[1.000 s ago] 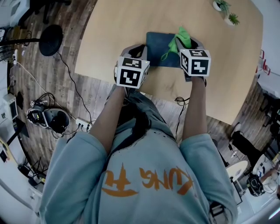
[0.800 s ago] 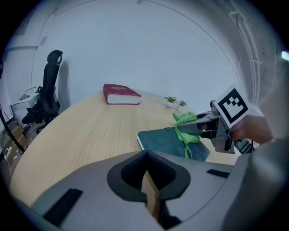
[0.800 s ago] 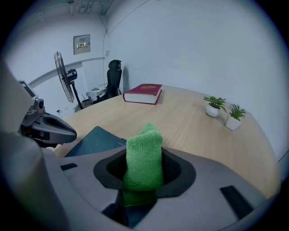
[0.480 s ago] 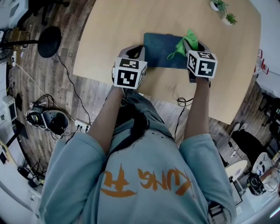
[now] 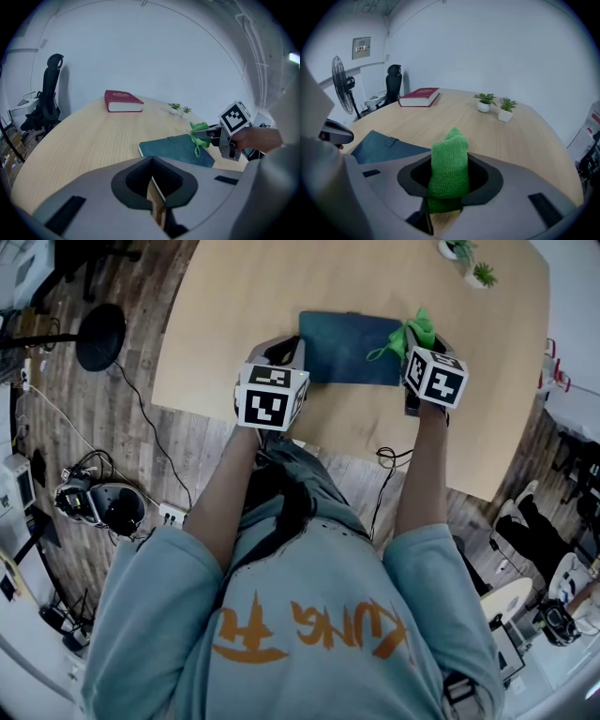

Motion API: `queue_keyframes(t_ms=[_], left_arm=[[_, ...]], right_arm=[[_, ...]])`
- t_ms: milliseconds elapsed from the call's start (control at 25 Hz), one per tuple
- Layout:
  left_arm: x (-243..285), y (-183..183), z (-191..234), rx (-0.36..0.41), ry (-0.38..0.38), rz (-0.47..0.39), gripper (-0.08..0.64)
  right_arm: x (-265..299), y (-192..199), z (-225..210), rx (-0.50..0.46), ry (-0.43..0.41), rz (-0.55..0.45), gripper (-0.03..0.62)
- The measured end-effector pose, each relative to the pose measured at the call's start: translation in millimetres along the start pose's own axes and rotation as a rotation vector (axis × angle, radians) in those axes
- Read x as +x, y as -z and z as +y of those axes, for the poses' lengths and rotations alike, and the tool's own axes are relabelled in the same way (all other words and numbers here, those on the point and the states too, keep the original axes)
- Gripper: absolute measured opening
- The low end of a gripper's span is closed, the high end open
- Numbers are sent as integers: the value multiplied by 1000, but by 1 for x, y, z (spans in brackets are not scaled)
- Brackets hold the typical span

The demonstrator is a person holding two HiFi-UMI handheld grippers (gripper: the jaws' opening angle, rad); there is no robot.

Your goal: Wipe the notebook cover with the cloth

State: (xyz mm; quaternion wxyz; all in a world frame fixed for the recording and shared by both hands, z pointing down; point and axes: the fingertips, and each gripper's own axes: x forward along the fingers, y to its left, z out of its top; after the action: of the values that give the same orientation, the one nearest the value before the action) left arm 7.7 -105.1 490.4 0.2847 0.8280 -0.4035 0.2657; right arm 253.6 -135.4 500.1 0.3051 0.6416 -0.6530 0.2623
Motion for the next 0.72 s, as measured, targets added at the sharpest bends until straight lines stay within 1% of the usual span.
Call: queue_keyframes(t_ms=[40,120,200,240,480,640,720], left_arm=[[-1,-2,-1,-1,2,-6,18],[-2,-7,-4,-5,8,-21,18],[-5,-13,-6,-10,14,-39,18],[-6,-16,-8,-12,17,-48,18],[-17,-34,-27,-11,60,-97,18],[-29,-54,-38,2,81,-156,18],[-35,-64,-45,12,90,-189,18]], right_arm=[[-4,1,-6,23,27,-6,138],[-15,-2,-16,102,60,-34,138],[-23,-5,-19,180,58,-70,138],[-27,-6,-19,200,52,-85,138],[-50,-8,-9,260,-9,-168,137],[-74,-14,-1,279,-29,-230,133],[-89,-18,1,309,-40,-265,130]])
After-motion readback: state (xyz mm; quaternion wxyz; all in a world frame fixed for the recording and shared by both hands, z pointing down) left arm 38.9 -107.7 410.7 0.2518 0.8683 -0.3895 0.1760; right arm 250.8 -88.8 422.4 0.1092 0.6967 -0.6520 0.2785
